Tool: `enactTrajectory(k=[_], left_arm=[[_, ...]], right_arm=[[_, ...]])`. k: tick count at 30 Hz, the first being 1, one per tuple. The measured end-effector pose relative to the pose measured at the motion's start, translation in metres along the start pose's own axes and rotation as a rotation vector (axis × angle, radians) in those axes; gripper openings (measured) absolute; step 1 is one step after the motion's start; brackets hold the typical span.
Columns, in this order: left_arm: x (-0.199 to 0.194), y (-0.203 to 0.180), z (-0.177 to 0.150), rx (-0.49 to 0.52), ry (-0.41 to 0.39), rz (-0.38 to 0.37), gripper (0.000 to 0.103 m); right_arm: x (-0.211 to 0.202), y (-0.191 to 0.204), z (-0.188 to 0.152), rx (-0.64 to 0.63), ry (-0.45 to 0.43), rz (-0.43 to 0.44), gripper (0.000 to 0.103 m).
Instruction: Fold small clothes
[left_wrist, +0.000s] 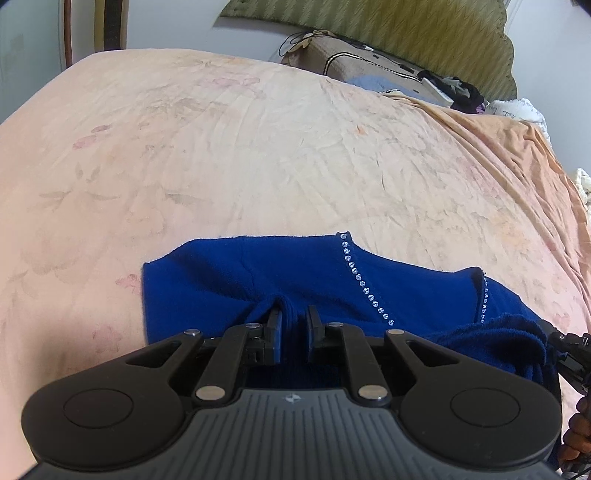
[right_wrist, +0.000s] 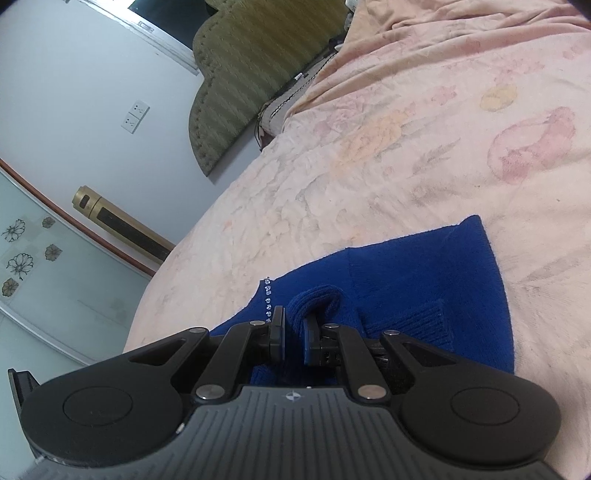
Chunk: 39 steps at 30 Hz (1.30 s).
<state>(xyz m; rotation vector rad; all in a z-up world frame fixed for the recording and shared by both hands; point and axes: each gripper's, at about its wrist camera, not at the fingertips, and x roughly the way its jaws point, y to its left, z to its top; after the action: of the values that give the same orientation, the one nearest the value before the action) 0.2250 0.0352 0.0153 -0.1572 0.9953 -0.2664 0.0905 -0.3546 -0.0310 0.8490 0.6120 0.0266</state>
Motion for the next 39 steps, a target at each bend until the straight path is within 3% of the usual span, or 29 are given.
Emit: enactTrajectory(k=[8, 11, 13, 14, 16, 19, 21, 24, 27, 29, 34, 36, 39], left_arm=[[-0.004, 0.010, 0.006, -0.080, -0.005, -0.025, 0.019], [-0.017, 0.019, 0.010, -0.127, -0.075, -0.016, 0.035], [-0.028, 0.023, 0.012, -0.139, -0.137, 0.041, 0.062], [-0.033, 0.024, 0.012, -0.136, -0.168, 0.068, 0.066], [-0.043, 0.021, 0.010, -0.104, -0.209, 0.127, 0.067], [-0.047, 0.008, 0.003, -0.015, -0.220, 0.171, 0.067], [-0.041, -0.009, -0.005, 0.074, -0.211, 0.204, 0.067], [-0.028, -0.039, -0.024, 0.232, -0.220, 0.279, 0.067], [-0.019, -0.055, -0.038, 0.327, -0.225, 0.335, 0.068], [-0.012, -0.054, -0.038, 0.334, -0.217, 0.339, 0.069], [0.009, -0.023, -0.026, 0.239, -0.158, 0.432, 0.070], [0.008, -0.009, -0.026, 0.193, -0.150, 0.440, 0.071], [0.001, 0.001, -0.030, 0.169, -0.151, 0.429, 0.071]], right_arm=[[0.006, -0.004, 0.004, 0.038, -0.003, 0.016, 0.018], [0.009, -0.001, 0.007, 0.030, -0.027, -0.008, 0.034], [0.007, 0.004, 0.009, 0.004, -0.079, -0.049, 0.054], [0.003, 0.008, 0.010, -0.021, -0.118, -0.079, 0.059], [-0.005, 0.016, 0.011, -0.068, -0.185, -0.126, 0.063], [-0.014, 0.035, 0.006, -0.157, -0.210, -0.107, 0.065], [-0.011, 0.051, -0.002, -0.248, -0.167, -0.085, 0.072], [0.008, 0.077, -0.018, -0.414, -0.048, -0.087, 0.074], [0.025, 0.091, -0.030, -0.530, -0.036, -0.211, 0.075], [0.031, 0.086, -0.024, -0.562, -0.051, -0.289, 0.075], [0.056, 0.059, -0.011, -0.665, -0.028, -0.494, 0.075], [0.062, 0.050, -0.010, -0.682, -0.063, -0.601, 0.075], [0.042, 0.051, -0.014, -0.647, -0.141, -0.613, 0.080]])
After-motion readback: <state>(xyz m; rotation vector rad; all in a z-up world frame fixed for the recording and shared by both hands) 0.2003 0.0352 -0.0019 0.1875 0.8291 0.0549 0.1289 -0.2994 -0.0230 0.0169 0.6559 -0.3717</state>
